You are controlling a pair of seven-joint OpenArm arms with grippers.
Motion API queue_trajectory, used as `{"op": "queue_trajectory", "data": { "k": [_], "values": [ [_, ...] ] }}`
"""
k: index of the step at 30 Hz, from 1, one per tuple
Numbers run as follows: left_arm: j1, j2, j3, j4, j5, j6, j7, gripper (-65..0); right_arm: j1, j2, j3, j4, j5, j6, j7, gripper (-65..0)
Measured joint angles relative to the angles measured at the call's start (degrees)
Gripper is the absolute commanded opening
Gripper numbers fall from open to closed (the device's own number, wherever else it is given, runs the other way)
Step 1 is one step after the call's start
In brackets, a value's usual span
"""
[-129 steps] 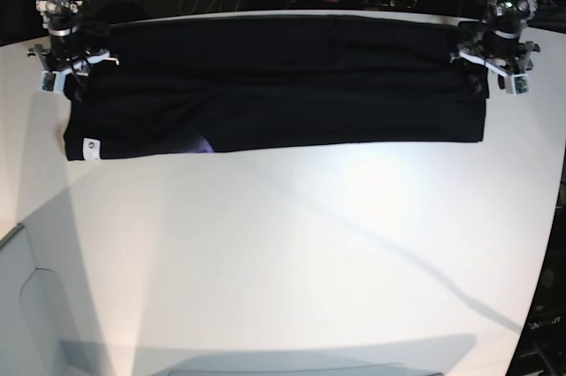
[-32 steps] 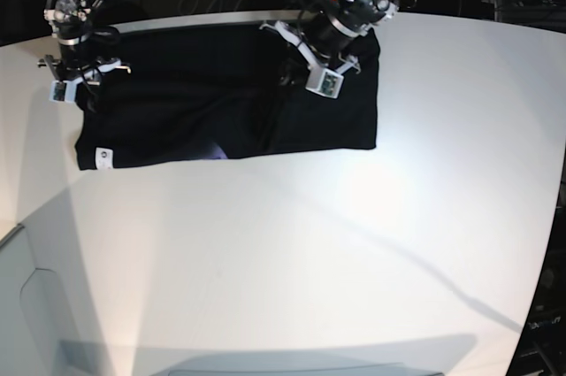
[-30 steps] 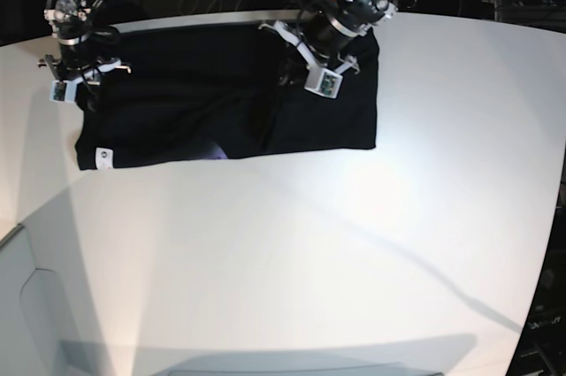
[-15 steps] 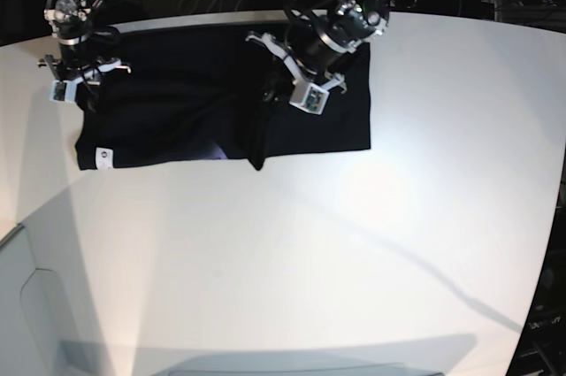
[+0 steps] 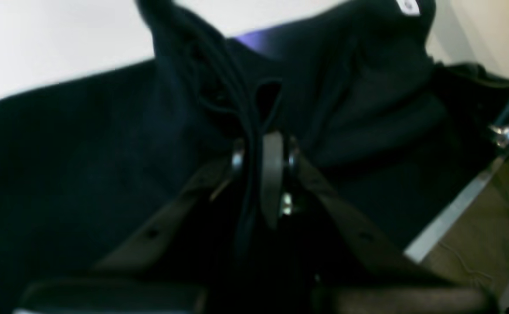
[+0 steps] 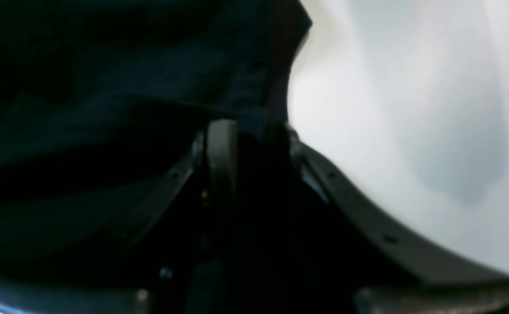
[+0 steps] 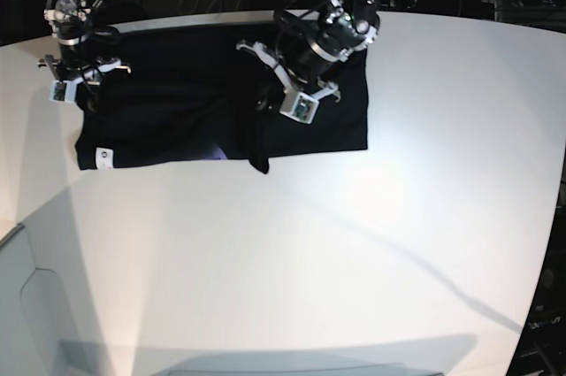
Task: Fold the T-shirt properly
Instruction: 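Fold the held end toward the right gripper with the left gripper, then release the folded end and press it flat with the left gripper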
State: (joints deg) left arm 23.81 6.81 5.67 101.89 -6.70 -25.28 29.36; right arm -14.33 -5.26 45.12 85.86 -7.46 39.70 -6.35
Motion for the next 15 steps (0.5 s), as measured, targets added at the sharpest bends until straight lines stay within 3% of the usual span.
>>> {"op": "queue_trajectory", "data": {
  "k": [3, 9, 12, 15],
  "values": [
    [0.3, -0.2, 1.1, 0.0, 0.1, 0.0, 0.5, -59.0, 0.0, 0.0, 0.0, 0.0, 0.0, 0.0, 0.0, -48.0],
    [0.2, -2.6, 4.3, 0.0, -0.2, 0.0, 0.0, -38.5, 0.1, 0.2, -0.4, 0.0, 0.0, 0.0, -0.2, -48.0],
    [0.1, -3.2, 5.1, 0.2, -0.2, 0.0, 0.0, -34.0, 0.1, 0.2, -1.0, 0.0, 0.0, 0.0, -0.2, -48.0],
    [0.3, -4.0, 5.2, 1.3, -0.5, 0.0, 0.2, -33.8, 0.2, 0.2, -1.2, 0.0, 0.0, 0.0, -0.2, -48.0]
  ]
}}
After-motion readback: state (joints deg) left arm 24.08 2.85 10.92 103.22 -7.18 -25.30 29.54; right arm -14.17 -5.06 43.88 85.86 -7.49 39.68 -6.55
